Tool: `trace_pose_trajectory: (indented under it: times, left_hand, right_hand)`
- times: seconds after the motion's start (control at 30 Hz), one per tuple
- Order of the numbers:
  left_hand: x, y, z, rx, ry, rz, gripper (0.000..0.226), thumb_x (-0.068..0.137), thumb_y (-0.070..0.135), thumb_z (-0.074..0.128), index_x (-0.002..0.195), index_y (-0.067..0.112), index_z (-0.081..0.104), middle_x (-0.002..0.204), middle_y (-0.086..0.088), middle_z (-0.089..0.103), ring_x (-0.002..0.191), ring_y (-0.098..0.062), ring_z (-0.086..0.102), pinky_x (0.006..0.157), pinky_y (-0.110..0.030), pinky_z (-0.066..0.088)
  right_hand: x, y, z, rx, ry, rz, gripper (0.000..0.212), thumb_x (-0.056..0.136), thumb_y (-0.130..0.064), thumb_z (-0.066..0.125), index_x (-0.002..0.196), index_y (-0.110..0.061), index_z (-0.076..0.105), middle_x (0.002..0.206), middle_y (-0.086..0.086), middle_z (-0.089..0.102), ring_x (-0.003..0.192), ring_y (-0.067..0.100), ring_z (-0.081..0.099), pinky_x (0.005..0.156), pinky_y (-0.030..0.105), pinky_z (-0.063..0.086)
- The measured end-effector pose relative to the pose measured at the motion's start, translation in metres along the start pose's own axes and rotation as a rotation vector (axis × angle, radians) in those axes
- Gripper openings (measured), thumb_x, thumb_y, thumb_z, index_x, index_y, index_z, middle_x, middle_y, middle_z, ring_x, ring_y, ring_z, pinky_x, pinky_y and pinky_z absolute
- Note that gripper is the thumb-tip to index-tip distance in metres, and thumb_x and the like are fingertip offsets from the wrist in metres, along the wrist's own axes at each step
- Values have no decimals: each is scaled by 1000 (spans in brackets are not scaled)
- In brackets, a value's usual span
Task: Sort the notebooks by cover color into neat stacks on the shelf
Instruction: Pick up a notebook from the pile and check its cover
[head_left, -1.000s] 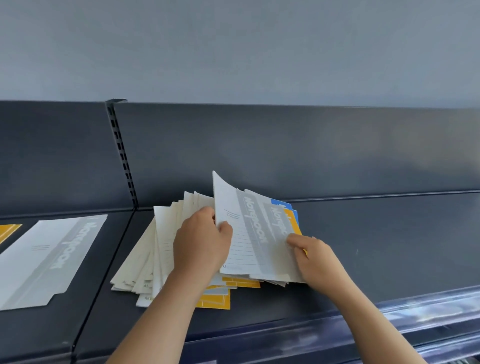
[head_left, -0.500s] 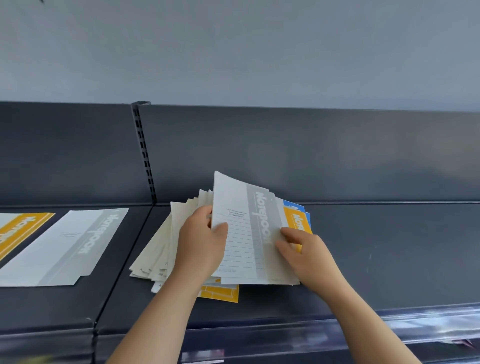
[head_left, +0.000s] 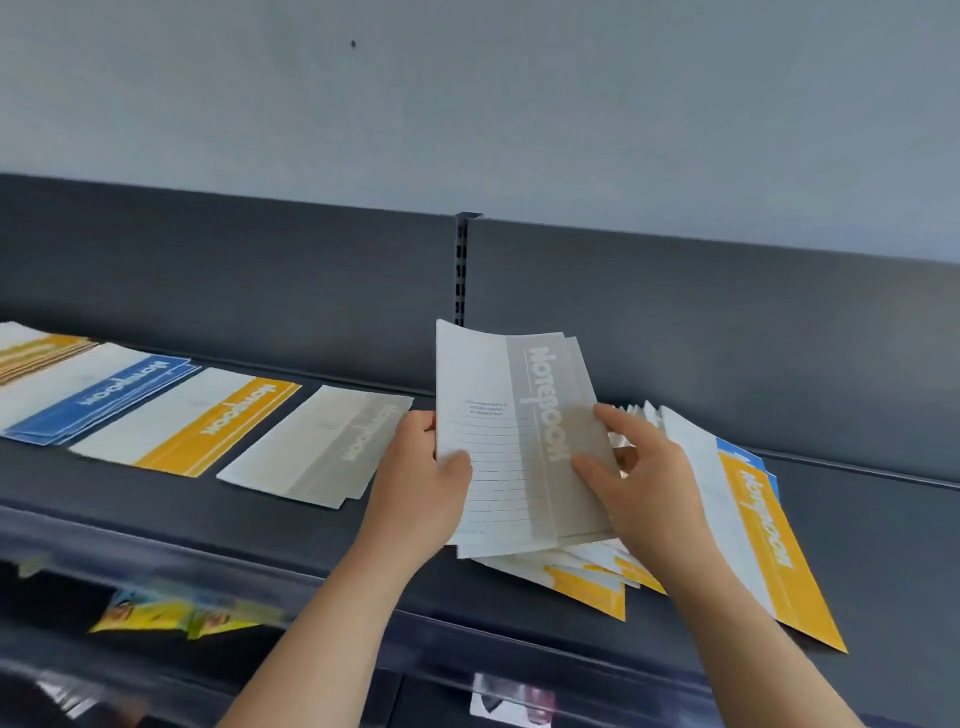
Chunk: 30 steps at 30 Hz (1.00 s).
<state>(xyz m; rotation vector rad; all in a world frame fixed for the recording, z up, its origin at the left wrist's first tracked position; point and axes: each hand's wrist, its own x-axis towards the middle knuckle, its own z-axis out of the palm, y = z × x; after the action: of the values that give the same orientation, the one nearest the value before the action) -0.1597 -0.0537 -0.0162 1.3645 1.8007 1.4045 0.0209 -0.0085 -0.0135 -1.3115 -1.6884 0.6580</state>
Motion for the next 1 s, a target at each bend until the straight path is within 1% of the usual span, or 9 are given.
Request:
trace_pose_trajectory:
  times: [0.1, 0.2, 0.33, 0.43, 0.57, 0.7, 0.77, 0.87, 1.0]
  left_hand:
    - [4, -13, -37, 58, 50, 11, 17, 92, 11, 50, 104, 23, 54, 100, 16, 62, 87, 1, 58, 51, -9, 42]
    - [8, -30, -81, 79, 112, 5, 17, 92, 13, 52, 102, 23, 60, 101, 17, 65, 86, 0, 60, 55, -11, 42]
    - [11, -56, -146, 59, 140, -13, 21, 95, 16, 50, 111, 27, 59, 107, 17, 65, 90, 0, 61, 60, -13, 49]
    - [13, -75, -197, 54, 98, -45, 22, 97, 19, 46, 110, 36, 50, 108, 20, 61, 92, 1, 59, 55, -10, 46]
    - [16, -100, -269, 51, 46, -118, 38, 91, 9, 50, 118, 36, 48, 112, 18, 61, 103, -3, 56, 66, -16, 47]
    - [21, -126, -342, 73, 107, -142, 38, 89, 6, 53, 115, 35, 50, 109, 13, 65, 100, -4, 60, 77, -26, 52]
    - [24, -140, -374, 77, 155, -140, 35, 90, 8, 56, 117, 29, 49, 109, 13, 65, 97, -1, 60, 70, -19, 50]
    - [31, -159, -414, 140, 232, -122, 26, 90, 11, 59, 111, 25, 51, 106, 14, 64, 90, 2, 58, 55, -8, 44]
    - [44, -183, -455, 189, 288, -120, 22, 90, 11, 58, 106, 25, 53, 103, 15, 63, 86, 3, 58, 55, -7, 43]
  right_hand:
    - [2, -21, 33, 64, -45, -38, 44, 85, -16, 63, 124, -32, 52, 111, -14, 59, 85, -2, 57, 58, 11, 40]
    - [1, -44, 74, 135, -105, -16, 56, 84, -16, 65, 135, -24, 45, 109, -13, 62, 94, 6, 59, 68, 15, 43]
    - [-6, -77, 133, 154, -178, -42, 32, 82, -10, 65, 110, -25, 62, 96, -14, 69, 84, 3, 64, 73, 25, 54]
    - [-13, -107, 180, 154, -212, -65, 34, 82, -10, 64, 110, -28, 60, 94, -17, 66, 85, 3, 63, 75, 26, 52]
    - [-25, -151, 245, 180, -263, -83, 34, 83, -6, 61, 105, -33, 58, 91, -21, 64, 86, 0, 61, 67, 16, 45]
    - [-38, -189, 310, 185, -281, -74, 37, 83, -9, 62, 115, -26, 59, 94, -16, 64, 86, 5, 62, 69, 21, 47]
    - [-44, -206, 340, 186, -291, -69, 38, 83, -12, 63, 119, -24, 58, 93, -15, 63, 86, 3, 60, 67, 20, 47]
    - [-49, -226, 381, 189, -313, -63, 39, 83, -16, 65, 120, -22, 56, 96, -12, 63, 84, 1, 59, 63, 16, 45]
    - [-50, -249, 430, 166, -344, -86, 37, 84, -17, 65, 119, -23, 54, 99, -11, 62, 82, 0, 57, 59, 11, 42]
